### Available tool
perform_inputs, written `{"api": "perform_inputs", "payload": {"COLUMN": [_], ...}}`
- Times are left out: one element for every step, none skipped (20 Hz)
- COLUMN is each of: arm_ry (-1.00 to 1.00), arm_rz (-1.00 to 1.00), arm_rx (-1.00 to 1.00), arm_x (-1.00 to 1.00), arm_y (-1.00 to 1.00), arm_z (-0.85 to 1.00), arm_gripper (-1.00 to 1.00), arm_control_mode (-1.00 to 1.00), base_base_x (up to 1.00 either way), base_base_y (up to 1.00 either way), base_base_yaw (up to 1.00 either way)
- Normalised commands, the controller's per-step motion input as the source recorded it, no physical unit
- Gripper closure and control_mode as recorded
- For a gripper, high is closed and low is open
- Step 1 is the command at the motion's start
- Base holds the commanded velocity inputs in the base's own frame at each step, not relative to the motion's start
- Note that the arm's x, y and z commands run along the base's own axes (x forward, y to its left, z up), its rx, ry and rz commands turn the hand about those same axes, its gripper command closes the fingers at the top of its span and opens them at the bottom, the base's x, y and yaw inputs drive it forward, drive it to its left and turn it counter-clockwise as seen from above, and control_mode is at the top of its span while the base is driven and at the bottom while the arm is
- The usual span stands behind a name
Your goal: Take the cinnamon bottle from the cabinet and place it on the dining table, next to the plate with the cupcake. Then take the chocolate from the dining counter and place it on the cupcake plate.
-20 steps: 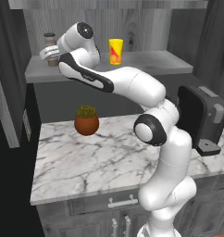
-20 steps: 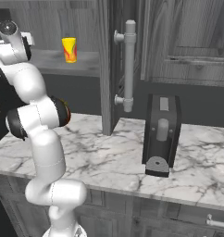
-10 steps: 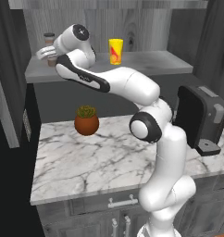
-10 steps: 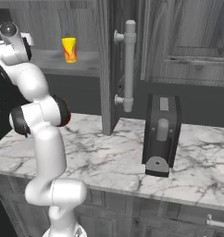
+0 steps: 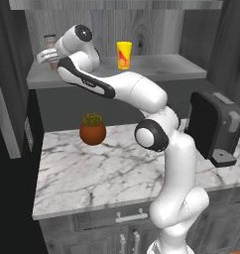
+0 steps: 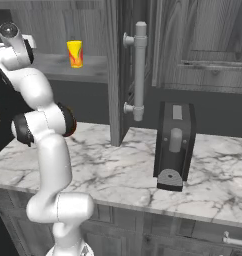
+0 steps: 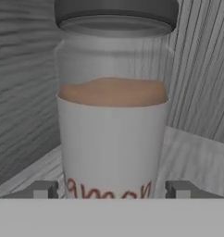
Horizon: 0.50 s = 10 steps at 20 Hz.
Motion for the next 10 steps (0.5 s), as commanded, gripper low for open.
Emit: {"api": "perform_inputs", "payload": {"arm_ry": [0.00, 0.00, 0.00, 0.00, 0.00, -0.02, -0.02, 0.00, 0.00, 0.00], "arm_rz": [0.01, 0.01, 0.03, 0.03, 0.03, 0.03, 0.03, 0.03, 0.03, 0.04], "arm_rx": [0.00, 0.00, 0.00, 0.01, 0.03, 0.03, 0.03, 0.05, 0.07, 0.07], "arm_x": [-0.01, -0.09, -0.14, -0.18, -0.23, -0.28, -0.31, -0.35, -0.39, -0.43], "arm_y": [0.00, 0.00, 0.00, 0.00, 0.00, -0.01, 0.00, 0.00, -0.01, -0.05], "arm_z": [-0.02, 0.00, 0.00, 0.00, 0.00, 0.00, 0.00, 0.00, 0.00, 0.00], "arm_gripper": [1.00, 1.00, 1.00, 1.00, 1.00, 1.00, 1.00, 1.00, 1.00, 1.00], "arm_control_mode": [-1.00, -1.00, -1.00, -1.00, -1.00, -1.00, -1.00, -1.00, -1.00, -1.00], "base_base_x": [0.00, 0.00, 0.00, 0.00, 0.00, 0.00, 0.00, 0.00, 0.00, 0.00], "base_base_y": [0.00, 0.00, 0.00, 0.00, 0.00, 0.00, 0.00, 0.00, 0.00, 0.00], "base_base_yaw": [0.00, 0.00, 0.00, 0.00, 0.00, 0.00, 0.00, 0.00, 0.00, 0.00]}}
